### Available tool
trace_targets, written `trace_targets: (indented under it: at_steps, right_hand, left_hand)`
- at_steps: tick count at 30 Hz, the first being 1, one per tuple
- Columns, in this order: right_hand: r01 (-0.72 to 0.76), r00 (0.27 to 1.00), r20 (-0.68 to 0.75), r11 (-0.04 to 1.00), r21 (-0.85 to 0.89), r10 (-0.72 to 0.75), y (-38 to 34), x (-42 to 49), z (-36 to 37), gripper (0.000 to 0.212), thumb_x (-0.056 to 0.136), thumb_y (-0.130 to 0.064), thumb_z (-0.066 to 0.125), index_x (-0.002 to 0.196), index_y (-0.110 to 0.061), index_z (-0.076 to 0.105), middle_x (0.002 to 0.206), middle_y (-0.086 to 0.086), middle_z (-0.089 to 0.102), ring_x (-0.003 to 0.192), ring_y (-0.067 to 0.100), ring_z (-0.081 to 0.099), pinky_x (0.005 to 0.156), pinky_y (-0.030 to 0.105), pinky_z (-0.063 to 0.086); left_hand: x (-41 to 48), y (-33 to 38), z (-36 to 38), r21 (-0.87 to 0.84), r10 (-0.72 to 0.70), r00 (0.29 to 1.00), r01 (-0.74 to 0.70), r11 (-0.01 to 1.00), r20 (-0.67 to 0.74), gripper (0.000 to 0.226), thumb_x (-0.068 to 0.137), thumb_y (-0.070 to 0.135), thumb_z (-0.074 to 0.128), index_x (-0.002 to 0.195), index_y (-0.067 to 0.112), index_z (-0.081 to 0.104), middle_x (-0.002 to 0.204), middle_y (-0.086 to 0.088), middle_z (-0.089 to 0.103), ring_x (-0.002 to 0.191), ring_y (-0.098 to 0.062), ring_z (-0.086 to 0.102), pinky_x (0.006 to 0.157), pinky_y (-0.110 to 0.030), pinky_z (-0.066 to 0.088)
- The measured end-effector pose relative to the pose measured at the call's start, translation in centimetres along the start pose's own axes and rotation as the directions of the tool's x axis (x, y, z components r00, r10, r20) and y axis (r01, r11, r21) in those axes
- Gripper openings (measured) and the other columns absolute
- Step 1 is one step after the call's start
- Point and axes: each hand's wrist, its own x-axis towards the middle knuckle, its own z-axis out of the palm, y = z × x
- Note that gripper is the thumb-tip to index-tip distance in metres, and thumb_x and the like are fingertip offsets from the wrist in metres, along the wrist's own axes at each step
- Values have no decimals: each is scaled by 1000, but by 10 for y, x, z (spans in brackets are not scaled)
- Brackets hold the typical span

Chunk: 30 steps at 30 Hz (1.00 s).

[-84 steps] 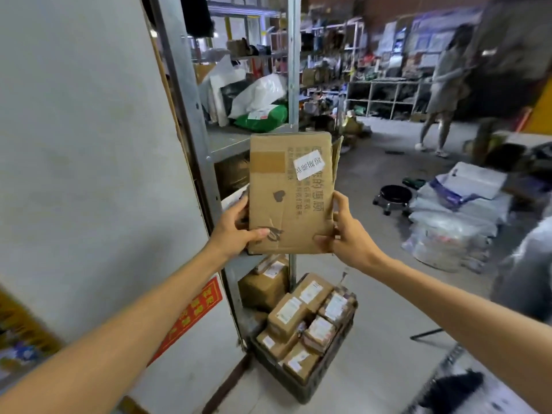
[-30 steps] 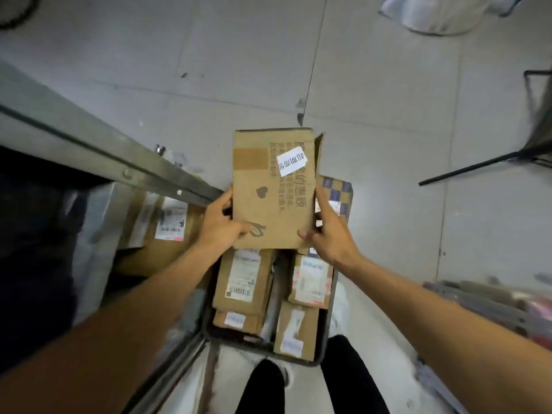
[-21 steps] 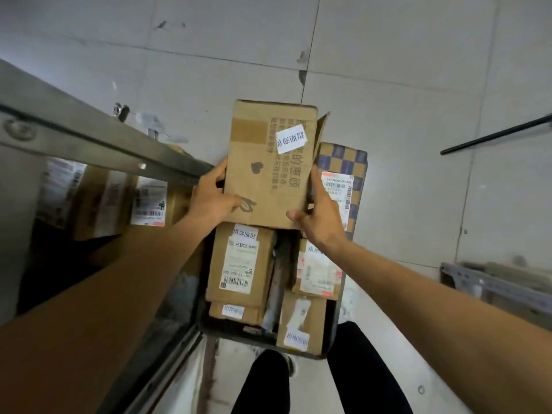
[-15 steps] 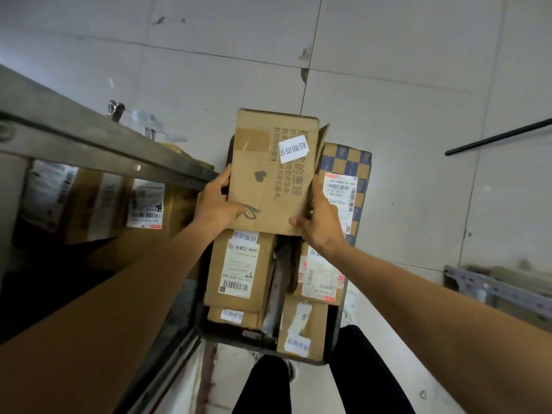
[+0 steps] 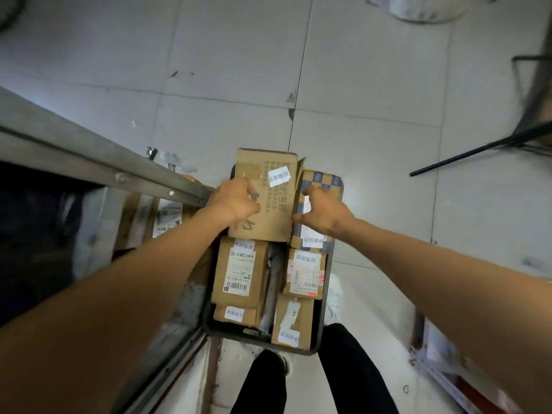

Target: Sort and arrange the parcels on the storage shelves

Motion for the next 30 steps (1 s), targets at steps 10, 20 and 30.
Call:
trace_targets:
  at_steps: [10,20,30]
  right_hand:
    - [182,980,-12,913,-366,-200,-107,-167,-231,59,84,-31,70,134,-7,50,135,15,54,123,31,50,96,34,43]
    - [260,890,-188,801,-539,-416,-203,-336,-355,61,83,-33,70,135,-9,51,129,14,57,116,29,53,78,26,38]
    - [316,850,-135,699,-642,-509,-233,-511,-282,57,78,-42,72,122,-9,59,120,15,61,107,34,58,94,46,50]
  left_hand:
    - [-171,154,-176,135,216,965,-196,971,-148,29,80,29,70,106,19,63,110,-5,66,104,-25,59,94,-39,49]
    - [-351,201,-273,255,333,850,-244,936,-408,28,78,28,64,106,26,63,112,-2,64,104,-27,60,86,-34,50]
    - [-543,131,-237,278,299,783,-167,946,-546,30,80,32,67,107,21,67,107,-3,69,98,-25,64,86,-40,55]
